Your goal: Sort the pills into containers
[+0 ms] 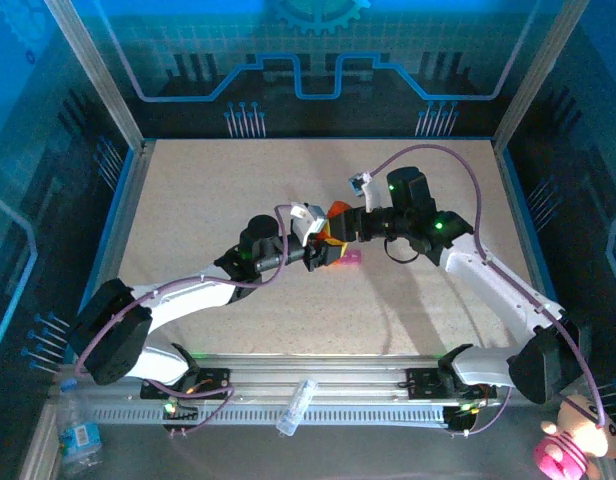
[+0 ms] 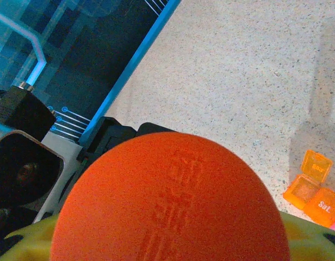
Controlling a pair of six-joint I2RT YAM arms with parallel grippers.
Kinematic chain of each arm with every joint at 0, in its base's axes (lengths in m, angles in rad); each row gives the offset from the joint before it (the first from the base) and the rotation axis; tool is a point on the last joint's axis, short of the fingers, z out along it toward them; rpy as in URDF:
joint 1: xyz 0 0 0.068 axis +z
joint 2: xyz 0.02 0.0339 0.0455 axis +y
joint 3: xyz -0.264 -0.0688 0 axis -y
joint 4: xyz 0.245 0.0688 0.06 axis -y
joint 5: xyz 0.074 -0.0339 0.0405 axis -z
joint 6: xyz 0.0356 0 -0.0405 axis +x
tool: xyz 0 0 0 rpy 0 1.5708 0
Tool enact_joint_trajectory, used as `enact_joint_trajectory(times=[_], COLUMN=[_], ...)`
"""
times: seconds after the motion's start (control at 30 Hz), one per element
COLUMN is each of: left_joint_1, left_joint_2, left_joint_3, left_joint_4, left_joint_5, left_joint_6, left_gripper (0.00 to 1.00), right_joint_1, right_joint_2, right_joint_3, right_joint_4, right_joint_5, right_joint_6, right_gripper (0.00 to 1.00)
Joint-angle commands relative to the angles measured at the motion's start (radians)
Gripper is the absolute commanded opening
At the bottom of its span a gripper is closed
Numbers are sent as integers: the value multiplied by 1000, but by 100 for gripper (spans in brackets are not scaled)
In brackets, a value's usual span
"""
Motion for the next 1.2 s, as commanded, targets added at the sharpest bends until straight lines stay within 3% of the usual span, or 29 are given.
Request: enact_joint_trajectory(times=[0.0, 0.13, 0.33, 0.7, 1.0, 1.17], left_joint_1=[6, 5, 5, 6, 7, 9], left_joint_2=[5, 11, -4, -43, -60, -84], left_joint_3=[6, 1, -15, -30, -39, -45], left_joint_4=[2, 18, 19, 10, 13, -6], left_joint_5=[-29, -41, -66, -110, -160, -179], left_joint_6=[-18, -34, -30, -14, 8, 19], left_gripper=[39, 23, 0, 0, 0, 0], right_joint_1=[10, 10, 10, -10, -109, -136], right_joint_2=[-5, -7, -16, -6, -77, -108], right_joint_3=[10, 3, 12, 66, 43, 42], right_joint_4=[20, 19, 19, 5, 18, -6], right_joint_5=[-20, -11, 6, 10, 37, 116], right_joint_6=[20, 26, 31, 33, 70, 82], right_gripper=[44, 49, 65, 80, 90, 100])
